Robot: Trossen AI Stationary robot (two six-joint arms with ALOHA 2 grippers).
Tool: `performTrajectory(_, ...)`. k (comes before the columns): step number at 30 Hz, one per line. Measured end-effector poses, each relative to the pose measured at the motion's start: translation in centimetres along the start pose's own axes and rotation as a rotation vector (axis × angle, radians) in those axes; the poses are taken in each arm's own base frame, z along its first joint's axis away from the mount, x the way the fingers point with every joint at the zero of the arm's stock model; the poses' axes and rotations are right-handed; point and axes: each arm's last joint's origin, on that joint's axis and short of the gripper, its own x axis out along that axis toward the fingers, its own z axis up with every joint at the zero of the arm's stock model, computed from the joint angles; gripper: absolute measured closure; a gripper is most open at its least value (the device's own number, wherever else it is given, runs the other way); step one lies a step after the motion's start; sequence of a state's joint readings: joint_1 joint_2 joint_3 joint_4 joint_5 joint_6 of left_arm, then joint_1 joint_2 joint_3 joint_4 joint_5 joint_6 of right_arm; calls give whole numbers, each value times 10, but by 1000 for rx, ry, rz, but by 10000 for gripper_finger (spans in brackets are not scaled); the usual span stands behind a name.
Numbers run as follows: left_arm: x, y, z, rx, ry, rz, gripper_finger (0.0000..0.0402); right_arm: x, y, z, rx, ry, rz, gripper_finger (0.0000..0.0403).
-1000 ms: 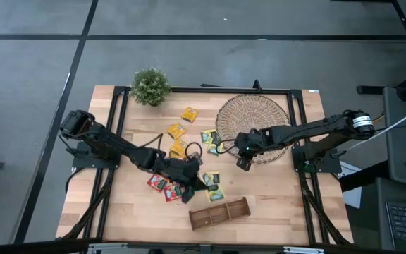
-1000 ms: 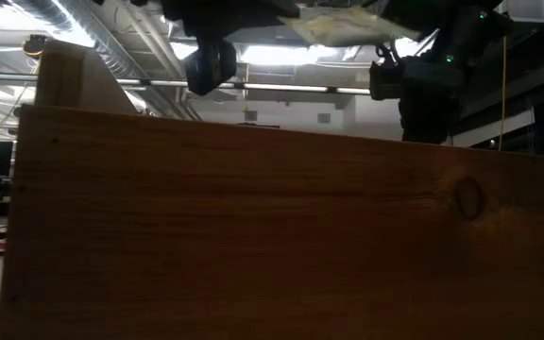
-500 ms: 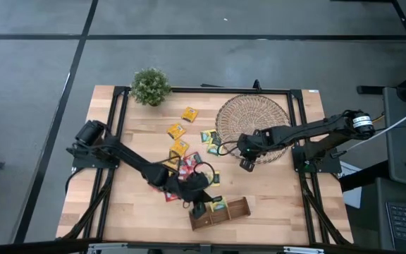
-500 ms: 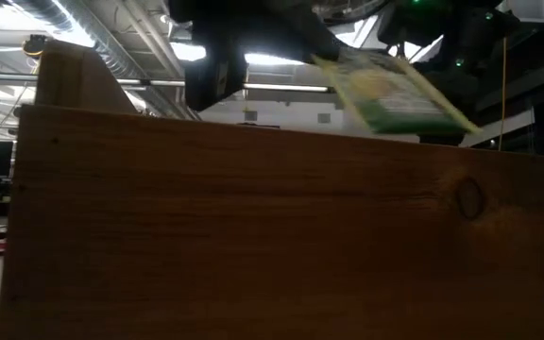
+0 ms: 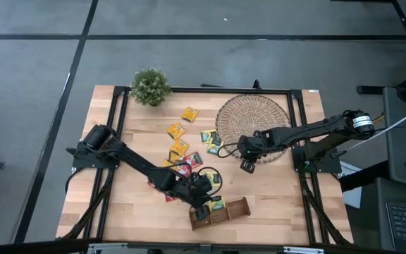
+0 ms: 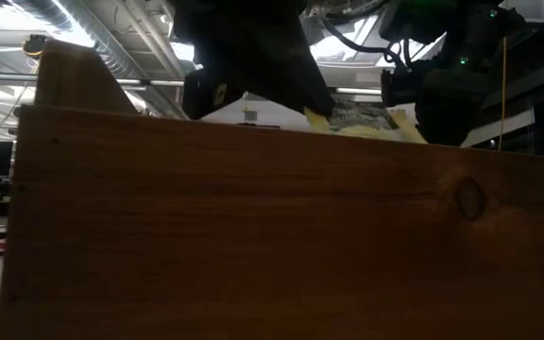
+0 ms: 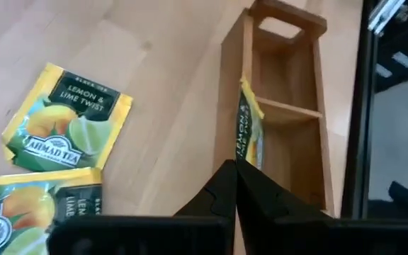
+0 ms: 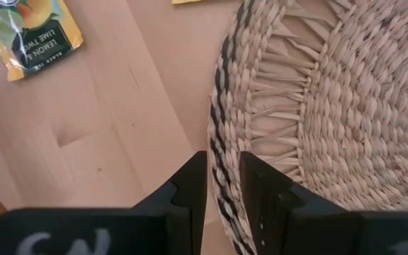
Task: Pick & Place Tea
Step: Put the yellow tea bag into the middle slot of the wooden organizer, then move the wooden organizer to the middle right of the table
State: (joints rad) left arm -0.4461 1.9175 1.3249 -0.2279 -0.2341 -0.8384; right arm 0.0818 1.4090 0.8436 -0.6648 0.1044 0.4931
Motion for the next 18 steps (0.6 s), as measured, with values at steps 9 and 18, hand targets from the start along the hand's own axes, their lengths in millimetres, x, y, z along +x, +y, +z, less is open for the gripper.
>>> performTrajectory(9, 0, -1, 0, 21, 10, -21, 385, 0, 0, 0, -1, -1, 1, 316)
performTrajectory(18, -1, -1, 2, 37, 14, -25, 330, 0, 0, 0, -7, -1, 0, 316)
